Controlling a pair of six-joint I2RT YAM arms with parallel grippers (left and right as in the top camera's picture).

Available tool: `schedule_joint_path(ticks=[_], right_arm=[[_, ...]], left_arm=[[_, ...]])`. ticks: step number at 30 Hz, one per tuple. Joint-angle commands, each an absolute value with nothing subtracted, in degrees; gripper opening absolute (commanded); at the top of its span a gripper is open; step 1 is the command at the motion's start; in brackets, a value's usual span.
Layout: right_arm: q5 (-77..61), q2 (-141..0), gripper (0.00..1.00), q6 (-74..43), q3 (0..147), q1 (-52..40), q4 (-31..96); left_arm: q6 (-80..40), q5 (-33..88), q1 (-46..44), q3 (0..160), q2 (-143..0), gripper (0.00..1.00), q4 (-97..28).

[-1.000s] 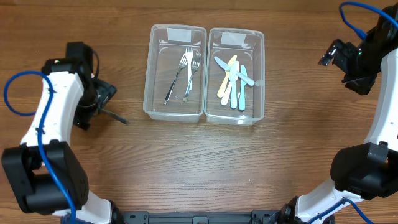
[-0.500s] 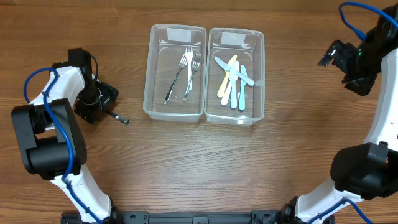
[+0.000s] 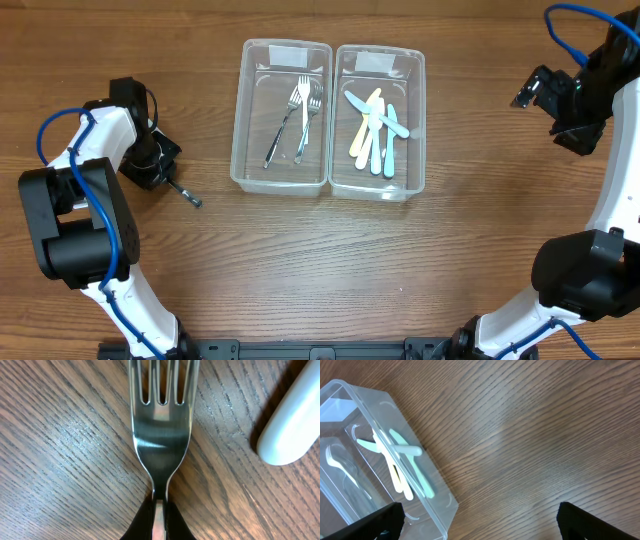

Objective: Pack container
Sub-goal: 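Carry silver fork into left container and release it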

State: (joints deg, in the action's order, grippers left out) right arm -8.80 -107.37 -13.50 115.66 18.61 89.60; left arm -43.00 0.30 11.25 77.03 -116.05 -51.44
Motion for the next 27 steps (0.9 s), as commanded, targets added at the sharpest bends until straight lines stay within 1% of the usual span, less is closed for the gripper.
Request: schedule_joint_path(ticks=[1,8,12,15,17,20,22,27], right_arm=[[-9.13,-106.85,1.0,-13.78,115.81,18.28,89.45],[-9.13,-106.85,1.0,-13.78,115.81,18.28,89.23],[-9.13,-106.85,1.0,-13.78,115.81,18.28,89.23],[-9.13,-106.85,1.0,-13.78,115.81,18.28,89.25],[-9.13,-106.85,1.0,-13.78,115.81,18.28,89.21],[-9.15,-106.85,1.0,-13.78,115.81,18.28,89.01],[-9.15,-106.85,1.0,-13.8,115.81,18.28,89.01],[-9.13,-106.85,1.0,-13.78,115.81,18.28,89.3]], left_arm=[[-38.24,-0.05,11.25,76.77,-119.11,0.04,-51.24],[-26.52,1.06,9.69,87.57,-114.89,0.04,-60.03],[-19.86,1.1,6.63,98.87,-107.94,0.04,-66.04],[-18.57,1.06,2.7,106.67,-103.55,0.04,-69.21],[-17.87,0.6,-1.45,109.97,-101.21,0.04,-68.73],[-18.02,-0.71,-7.09,110.72,-100.33,0.04,-66.02],[-18.85,-1.54,-10.76,110.0,-101.82,0.04,-62.83],[-20.75,-3.36,-14.72,108.73,-110.59,0.04,-58.43]])
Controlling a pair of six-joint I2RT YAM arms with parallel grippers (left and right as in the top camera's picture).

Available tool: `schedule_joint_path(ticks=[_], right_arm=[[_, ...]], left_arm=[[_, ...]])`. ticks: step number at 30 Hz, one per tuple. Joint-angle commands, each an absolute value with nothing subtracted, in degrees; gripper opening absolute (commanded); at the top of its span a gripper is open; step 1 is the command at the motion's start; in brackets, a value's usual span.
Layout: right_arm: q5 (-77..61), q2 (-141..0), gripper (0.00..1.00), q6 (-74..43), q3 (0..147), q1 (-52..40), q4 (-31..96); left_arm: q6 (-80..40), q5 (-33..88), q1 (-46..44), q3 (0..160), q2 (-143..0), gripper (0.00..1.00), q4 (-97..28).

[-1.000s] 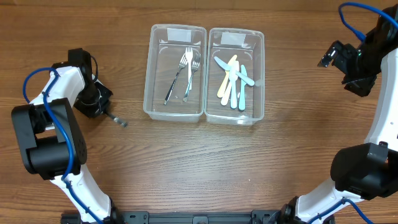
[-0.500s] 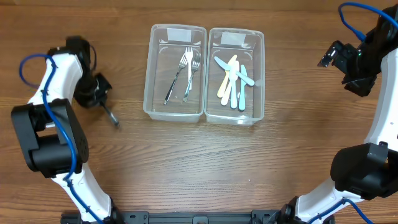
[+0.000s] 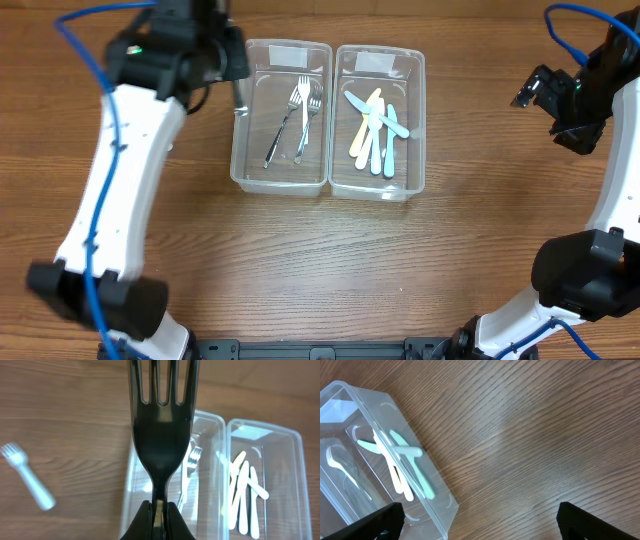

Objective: Pack container
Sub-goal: 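Carry silver fork into left container and release it, then move left gripper to the last white plastic fork and grasp it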

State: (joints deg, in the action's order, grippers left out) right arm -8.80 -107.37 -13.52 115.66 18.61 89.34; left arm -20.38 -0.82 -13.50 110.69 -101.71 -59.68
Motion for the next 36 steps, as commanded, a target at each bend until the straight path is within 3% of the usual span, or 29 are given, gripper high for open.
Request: schedule_joint_path(ticks=[1,9,10,11,13,17,19,28,36], right_arm=[[-9.15,-106.85,1.0,-13.78,115.81,18.28,89.34],[-9.13,-106.85,1.0,-13.78,115.81,18.28,89.27],[-9.13,-106.85,1.0,-13.78,115.81,18.28,89.25],[-9.13,-106.85,1.0,-13.78,115.81,18.28,89.23],[-9.15,-106.85,1.0,-13.78,115.81,18.28,89.21],[-9.13,-106.85,1.0,-13.78,115.81,18.28,89.23],[-9.15,-106.85,1.0,-13.78,115.81,18.28,89.25],[-9.13,-106.85,1.0,-13.78,115.81,18.28,89.19],[-9.13,-106.85,1.0,-13.78,115.81,18.28,89.19]], left_arm=[[-20.82,-2.9,-14.85,108.73,-112.75,0.04,-58.15],[-18.13,2.92,-14.11,109.73,-120.84,0.04,-56.86],[-17.43,3.03,-13.93,110.85,-120.51,0.08,-57.63],[-16.71,3.01,-13.78,112.38,-120.09,0.21,-58.72],[-15.73,2.68,-13.37,116.53,-119.02,0.63,-62.02],[-14.96,-2.09,-11.94,125.6,-116.49,0.9,-69.21],[-14.39,-6.68,-10.7,128.66,-115.42,0.96,-71.64],[-19.33,-12.56,-0.19,124.4,-118.04,0.84,-76.75],[-25.78,-4.8,7.35,119.39,-129.34,0.7,-75.37]])
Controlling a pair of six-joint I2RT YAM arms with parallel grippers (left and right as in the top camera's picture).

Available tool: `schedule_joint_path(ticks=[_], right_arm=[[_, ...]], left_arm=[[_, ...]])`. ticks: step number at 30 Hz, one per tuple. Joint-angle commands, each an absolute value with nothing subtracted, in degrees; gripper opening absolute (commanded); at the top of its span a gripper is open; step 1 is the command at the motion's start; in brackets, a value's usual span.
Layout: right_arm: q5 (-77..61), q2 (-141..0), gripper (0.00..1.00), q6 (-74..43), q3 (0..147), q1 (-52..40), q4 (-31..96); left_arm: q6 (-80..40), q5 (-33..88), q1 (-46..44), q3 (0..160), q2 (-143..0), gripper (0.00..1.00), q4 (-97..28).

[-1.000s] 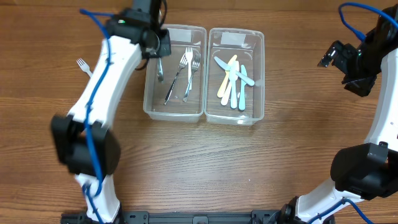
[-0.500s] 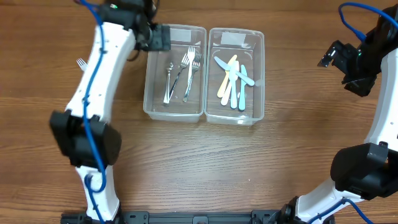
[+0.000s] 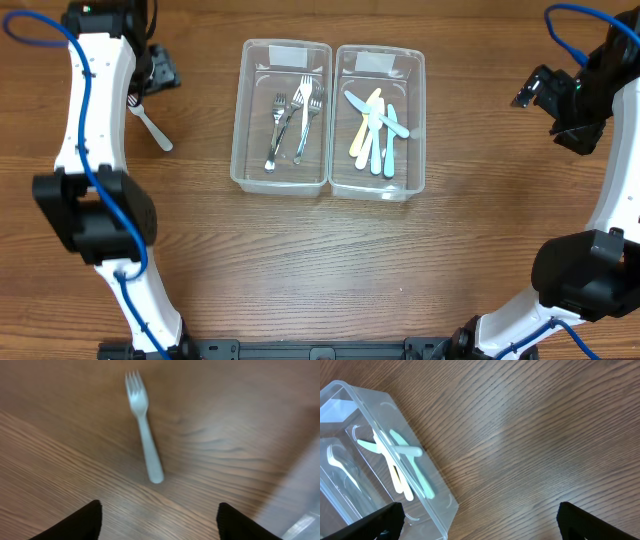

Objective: Pack container
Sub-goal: 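Move left gripper to the last white plastic fork and grasp it, then carry white fork into left container and release it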

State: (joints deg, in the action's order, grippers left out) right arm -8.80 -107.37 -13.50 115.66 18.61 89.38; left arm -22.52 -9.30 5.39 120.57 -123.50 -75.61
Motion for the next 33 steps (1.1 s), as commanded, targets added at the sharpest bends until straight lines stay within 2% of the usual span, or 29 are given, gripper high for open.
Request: schedule_joint_path(ticks=[1,6,11,19,26,31,32,33], right_arm=[[-9.13,-106.85,1.0,-13.78,115.81,18.28,89.3],[-9.13,-106.85,1.0,-13.76,115.81,18.28,90.0],[-9.13,-106.85,1.0,-13.76,115.81,18.28,90.48],[-9.13,-106.85,1.0,-13.78,115.81,18.28,90.65],[-9.13,-106.85,1.0,-13.78,115.81,18.28,91.26],[-9.13,-106.85,1.0,-13.78,115.81,18.28,92.16],[-9.13,-106.85,1.0,-13.78,115.81,18.28,92.18],[-9.13,-106.85,1.0,-13.78,115.81,18.28,92.14]], left_arm=[[-25.78,-4.84,7.97,119.39,-130.87,0.69,-75.09],[-25.28,-2.68,10.5,119.39,-135.98,0.65,-73.17],[-25.08,-3.01,11.92,119.37,-137.56,0.64,-70.52],[-17.76,-2.96,12.88,118.96,-138.74,0.63,-66.85],[-21.93,-2.94,12.99,116.22,-140.49,0.62,-64.25],[-22.5,-2.92,13.02,116.18,-141.36,0.5,-63.44],[-22.44,-2.94,13.1,116.18,-141.36,0.45,-63.33],[-22.24,-2.96,13.13,116.18,-141.36,0.33,-63.31]])
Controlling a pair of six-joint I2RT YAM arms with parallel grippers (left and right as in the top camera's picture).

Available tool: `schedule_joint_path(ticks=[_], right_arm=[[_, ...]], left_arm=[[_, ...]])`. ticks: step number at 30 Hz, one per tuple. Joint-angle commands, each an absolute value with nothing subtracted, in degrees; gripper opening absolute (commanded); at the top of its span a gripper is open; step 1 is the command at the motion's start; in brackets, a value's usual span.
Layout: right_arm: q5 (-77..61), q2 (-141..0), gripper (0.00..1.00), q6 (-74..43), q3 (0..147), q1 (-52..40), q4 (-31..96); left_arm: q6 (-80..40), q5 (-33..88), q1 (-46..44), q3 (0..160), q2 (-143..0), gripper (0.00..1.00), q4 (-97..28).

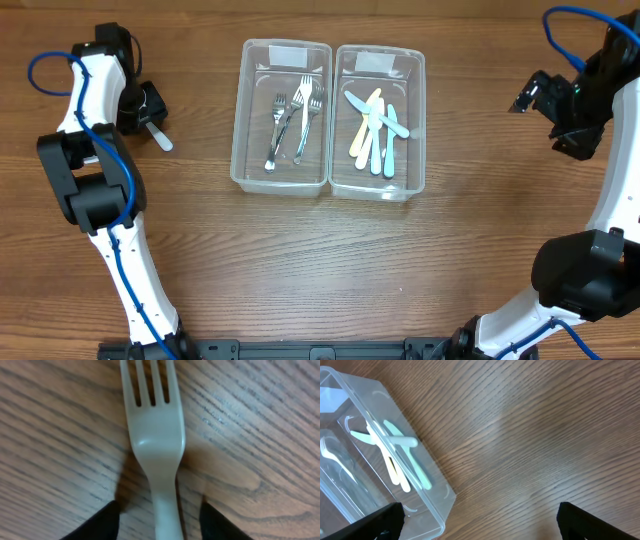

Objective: Pack container
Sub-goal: 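Carry white fork into left container and release it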

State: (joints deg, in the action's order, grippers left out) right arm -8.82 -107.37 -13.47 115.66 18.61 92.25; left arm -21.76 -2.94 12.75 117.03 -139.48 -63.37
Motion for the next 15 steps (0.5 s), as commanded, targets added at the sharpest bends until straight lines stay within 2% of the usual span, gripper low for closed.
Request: schedule_joint_path(ticks=[1,2,4,15], right_arm=[[-9.13,-106.85,1.0,-13.78,115.81,18.28,92.09],[-9.13,-106.85,1.0,-13.78,115.81,18.28,92.07],[-9.13,-106.85,1.0,-13.78,115.81,18.28,92.07],[-9.13,-106.85,1.0,-13.78,115.81,18.28,90.89]], left_arm=[[-22.24,-2.98,13.13,116.18,-141.36,0.25,-63.35],[-22.24,-2.96,13.15,116.18,-141.36,0.15,-63.4],[-22.24,-2.72,13.13,116.18,-141.36,0.04,-63.66],[-14.5,2.5,12.64,119.5,-137.4,0.04,-70.57]])
